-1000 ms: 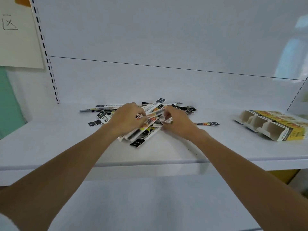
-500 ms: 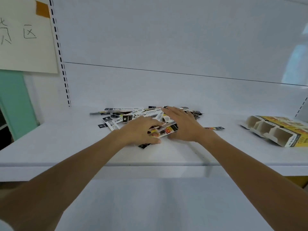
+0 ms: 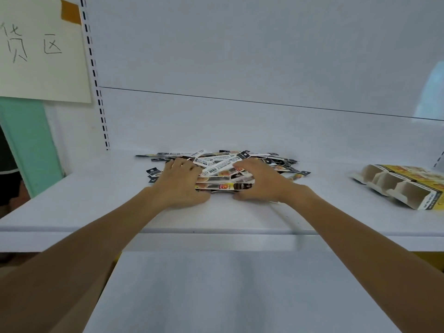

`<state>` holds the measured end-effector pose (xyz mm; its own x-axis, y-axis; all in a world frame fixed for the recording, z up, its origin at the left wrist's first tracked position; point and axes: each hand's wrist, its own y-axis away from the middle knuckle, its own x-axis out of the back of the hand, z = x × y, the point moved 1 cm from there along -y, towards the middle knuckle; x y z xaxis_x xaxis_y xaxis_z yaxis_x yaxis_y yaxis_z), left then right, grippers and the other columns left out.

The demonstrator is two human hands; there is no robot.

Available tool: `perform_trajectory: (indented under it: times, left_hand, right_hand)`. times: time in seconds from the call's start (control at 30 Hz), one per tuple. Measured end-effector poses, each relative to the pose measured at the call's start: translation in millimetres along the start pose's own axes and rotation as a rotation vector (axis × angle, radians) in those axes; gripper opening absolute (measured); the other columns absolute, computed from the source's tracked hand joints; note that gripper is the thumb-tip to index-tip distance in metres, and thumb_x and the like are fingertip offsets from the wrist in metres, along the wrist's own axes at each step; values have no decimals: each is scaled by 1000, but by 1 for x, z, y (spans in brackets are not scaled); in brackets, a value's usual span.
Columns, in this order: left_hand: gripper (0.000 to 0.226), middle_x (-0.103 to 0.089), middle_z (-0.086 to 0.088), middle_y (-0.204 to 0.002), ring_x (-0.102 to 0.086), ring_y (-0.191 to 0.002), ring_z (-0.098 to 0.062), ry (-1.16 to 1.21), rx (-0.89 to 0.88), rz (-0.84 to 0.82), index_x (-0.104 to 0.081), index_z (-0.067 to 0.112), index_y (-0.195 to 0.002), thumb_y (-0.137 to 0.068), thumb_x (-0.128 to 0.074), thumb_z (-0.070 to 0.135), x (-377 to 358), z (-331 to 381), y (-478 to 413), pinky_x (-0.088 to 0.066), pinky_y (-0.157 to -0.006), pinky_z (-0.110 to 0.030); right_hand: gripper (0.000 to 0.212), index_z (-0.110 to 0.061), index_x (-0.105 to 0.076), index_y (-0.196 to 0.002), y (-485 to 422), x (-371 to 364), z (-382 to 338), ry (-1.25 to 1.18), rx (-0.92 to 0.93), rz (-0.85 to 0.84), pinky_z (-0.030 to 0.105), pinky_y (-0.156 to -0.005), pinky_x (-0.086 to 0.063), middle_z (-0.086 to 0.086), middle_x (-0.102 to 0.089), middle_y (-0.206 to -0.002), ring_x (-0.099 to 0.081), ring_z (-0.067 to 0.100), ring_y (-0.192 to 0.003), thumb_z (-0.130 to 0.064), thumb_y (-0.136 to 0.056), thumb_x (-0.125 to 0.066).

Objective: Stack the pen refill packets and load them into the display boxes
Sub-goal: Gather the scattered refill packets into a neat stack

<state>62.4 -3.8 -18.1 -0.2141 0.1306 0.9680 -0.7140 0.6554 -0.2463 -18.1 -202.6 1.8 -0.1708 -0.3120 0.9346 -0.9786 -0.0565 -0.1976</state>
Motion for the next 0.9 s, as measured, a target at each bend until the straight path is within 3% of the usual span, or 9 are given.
perform_trajectory:
  times: [0.1, 0.2, 0.33, 0.4, 0.47, 0.57, 0.7, 0.8, 0.9]
  left_hand:
    - [113, -22, -7, -151, -5, -142, -26, 0, -14, -61, -38, 15, -136, -50, -15, 84, -2, 5, 0, -6, -116, -47]
    - [98, -30, -8, -147, -18, -138, -26, 131, -19, -70, -25, 14, -141, -71, -39, 81, -9, 12, -4, -16, -114, -46]
    - [109, -29, -8, -147, -19, -138, -27, 200, -43, -87, -5, 22, -148, -62, -32, 85, -15, 23, -9, -16, -114, -44]
    - [115, -35, -7, -143, -24, -135, -26, 184, -60, -75, -13, 22, -147, -53, -24, 89, -13, 24, -12, -20, -112, -43]
    - [119, -38, -6, -140, -28, -131, -25, 163, -66, -88, -23, 21, -143, -46, -22, 89, -9, 24, -12, -24, -110, -43]
    - [118, -40, -3, -137, -32, -127, -23, 157, -74, -100, -30, 21, -141, -45, -24, 91, -4, 23, -12, -28, -108, -43]
    - [95, -42, -3, -137, -35, -126, -24, 136, -74, -79, -32, 22, -139, -65, -41, 81, -2, 23, -10, -30, -106, -42]
    - [64, -47, -6, -133, -39, -124, -24, 183, -82, -57, -34, 21, -139, -85, -52, 51, 2, 20, -10, -33, -103, -37]
    - [51, -52, -7, -123, -43, -116, -25, 161, -76, -54, -36, 19, -136, -89, -50, 31, 6, 16, -9, -35, -97, -36]
  right_hand:
    - [83, -22, -33, -142, 6, 5, 14, 52, -179, -41, 35, -111, -27, -2, -35, -147, -28, 19, -137, -50, -74, -71]
    - [65, -23, -46, -129, 10, 3, 14, 58, -286, -48, 32, -91, -42, -3, -55, -122, -49, 21, -117, -55, -75, -65]
    - [66, -20, -39, -136, 13, 2, -11, -112, -106, 7, 26, -81, -43, -1, -57, -117, -54, 17, -110, -25, -78, -69]
    - [62, -18, -40, -137, 12, 5, -13, -263, -83, 18, 18, -82, -41, -4, -52, -123, -51, 10, -114, -13, -80, -65]
    - [50, -16, -49, -129, 13, 14, 0, -330, -136, 183, 12, -81, -40, -2, -53, -125, -51, 8, -112, -4, -82, -58]
    - [48, -11, -49, -128, 19, 26, 43, -94, -306, 240, 24, -98, -35, 3, -50, -130, -46, 19, -122, 2, -82, -52]
    - [43, -17, -47, -125, 31, 18, 82, 163, -500, -76, 41, -104, -36, 3, -50, -133, -44, 26, -126, -9, -82, -42]
    - [38, -17, -47, -120, 26, 12, 76, 68, -502, -8, 45, -102, -37, 5, -56, -126, -47, 29, -120, -11, -82, -43]
    - [51, -19, -41, -132, 17, 6, 54, 10, -438, 53, 45, -99, -40, 9, -57, -124, -49, 32, -115, -6, -82, -41]
